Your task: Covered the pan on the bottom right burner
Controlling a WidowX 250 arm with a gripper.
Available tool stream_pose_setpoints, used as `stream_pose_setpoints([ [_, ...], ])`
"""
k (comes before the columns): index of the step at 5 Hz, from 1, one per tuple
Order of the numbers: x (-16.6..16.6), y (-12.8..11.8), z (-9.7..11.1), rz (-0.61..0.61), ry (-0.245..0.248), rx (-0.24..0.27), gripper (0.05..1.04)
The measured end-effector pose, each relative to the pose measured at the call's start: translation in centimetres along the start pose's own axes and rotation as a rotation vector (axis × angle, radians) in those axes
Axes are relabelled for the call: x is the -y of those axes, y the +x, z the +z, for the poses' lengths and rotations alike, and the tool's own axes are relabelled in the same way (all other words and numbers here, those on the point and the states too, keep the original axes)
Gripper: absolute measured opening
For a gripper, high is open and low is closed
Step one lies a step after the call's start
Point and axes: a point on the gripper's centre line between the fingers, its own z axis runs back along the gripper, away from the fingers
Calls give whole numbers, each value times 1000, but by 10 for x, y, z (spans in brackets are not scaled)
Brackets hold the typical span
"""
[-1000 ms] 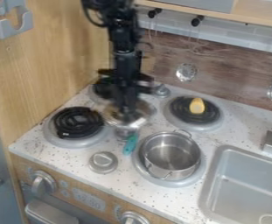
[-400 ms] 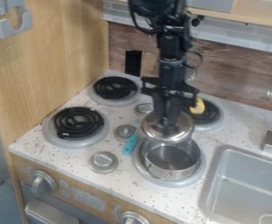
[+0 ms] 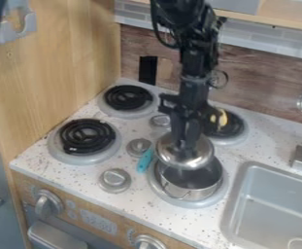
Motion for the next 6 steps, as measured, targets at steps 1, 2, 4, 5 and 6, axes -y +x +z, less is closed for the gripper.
stream_pose_setpoints([
  [1, 12, -7, -5, -27, 20, -25, 237],
  [2, 13, -12, -9, -33, 17, -33, 237],
  [4, 22, -21, -13, -48, 24, -49, 237],
  [5, 25, -24, -15, -50, 24, -53, 237],
  [6, 25, -26, -15, -46, 23, -55, 297],
])
